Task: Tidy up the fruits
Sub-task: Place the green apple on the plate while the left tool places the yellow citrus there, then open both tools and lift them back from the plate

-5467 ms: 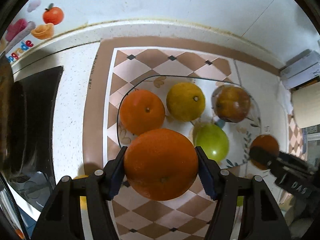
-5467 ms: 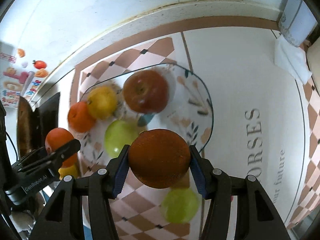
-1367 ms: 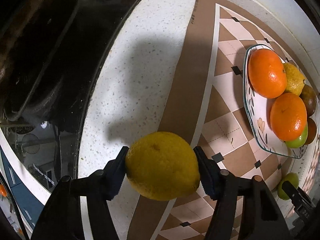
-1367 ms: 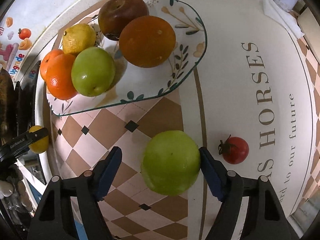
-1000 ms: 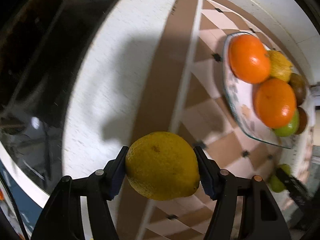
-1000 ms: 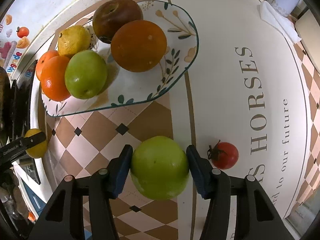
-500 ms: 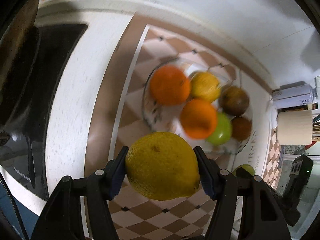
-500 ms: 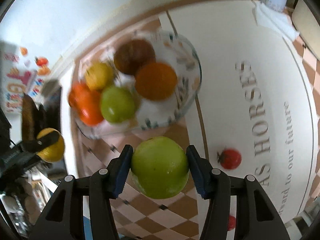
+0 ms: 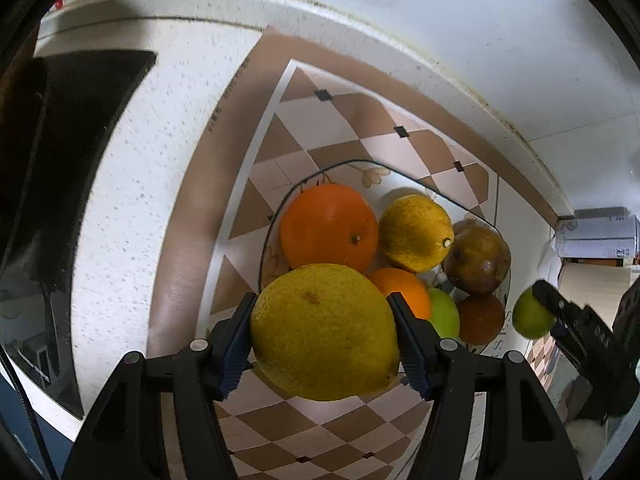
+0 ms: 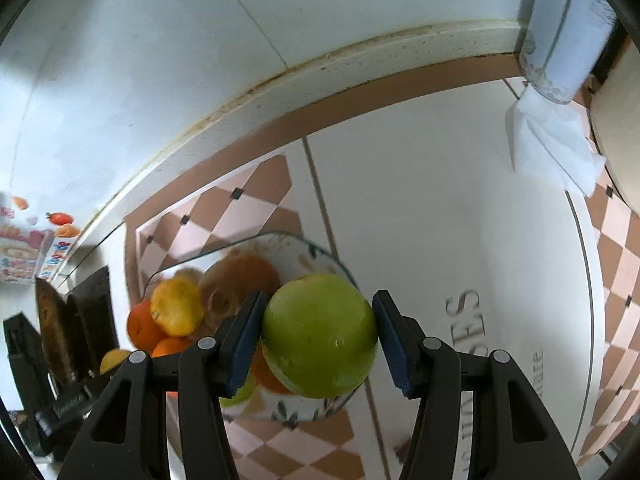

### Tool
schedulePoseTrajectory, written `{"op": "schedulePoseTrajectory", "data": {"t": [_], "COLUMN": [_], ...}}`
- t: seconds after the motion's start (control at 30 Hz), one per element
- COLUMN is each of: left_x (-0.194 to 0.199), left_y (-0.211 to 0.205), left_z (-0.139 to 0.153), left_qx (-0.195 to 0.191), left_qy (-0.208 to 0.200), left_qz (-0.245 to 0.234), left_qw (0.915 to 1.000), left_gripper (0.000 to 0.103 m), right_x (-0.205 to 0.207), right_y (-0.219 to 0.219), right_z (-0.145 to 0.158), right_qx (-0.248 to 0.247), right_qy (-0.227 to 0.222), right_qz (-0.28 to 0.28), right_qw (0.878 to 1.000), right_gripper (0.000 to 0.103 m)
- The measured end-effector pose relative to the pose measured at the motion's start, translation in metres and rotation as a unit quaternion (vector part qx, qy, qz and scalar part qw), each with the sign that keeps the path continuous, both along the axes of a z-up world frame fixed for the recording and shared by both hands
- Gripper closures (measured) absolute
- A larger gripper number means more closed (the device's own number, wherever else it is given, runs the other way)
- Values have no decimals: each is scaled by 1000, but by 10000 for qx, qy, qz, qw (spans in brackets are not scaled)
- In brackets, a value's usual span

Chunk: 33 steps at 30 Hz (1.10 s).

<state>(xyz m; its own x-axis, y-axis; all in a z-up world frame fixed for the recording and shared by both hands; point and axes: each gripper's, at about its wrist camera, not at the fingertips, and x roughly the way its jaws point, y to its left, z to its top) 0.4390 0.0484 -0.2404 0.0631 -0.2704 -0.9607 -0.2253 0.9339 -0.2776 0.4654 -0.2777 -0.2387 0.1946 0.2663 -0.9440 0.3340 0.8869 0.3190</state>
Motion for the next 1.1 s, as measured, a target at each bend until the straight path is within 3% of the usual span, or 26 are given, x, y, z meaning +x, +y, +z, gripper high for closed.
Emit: {"op": "schedulePoseTrajectory", "data": {"t": [0.3,0.37,0.43,0.53,0.63,0.7,0.87,1.1], "left_x": [0,0,2,3,2,-1,-17,-52], "left_y": [-2,-2,-1,-1,-1,-3,-9,-22], "left_z": [-12,-10,-7,-1,3,7,30,55], "left_qx": [-120,-169,-211,-118,30,173,929,1597], "left_qy": [159,93,34,-49,-96,-164,-577,-1014], "left_qz": [124,128,120,27,-67,-133,-428,-761], "left_qw": [9997,9997,9997,9999,9999,9996,9931,9790], "left_gripper": [41,29,15,15,15,15,15,15], "right_x": [18,20,20,15,3,-6,-40,-85], "right_y": [-8,-8,-8,-8,0,6,31,45], "right_z": [-20,-19,-16,-9,3,12,28,38], "right_qx": [430,470,455,426,184,-89,-830,-1048], "right_qy": [143,140,128,136,42,-47,-183,-267], "right_qz": [-56,-83,-69,-29,155,338,724,789], "right_qw": [9990,9988,9989,9990,9997,9994,9937,9910], "right_gripper": [41,28,26,23,17,8,7,7]}}
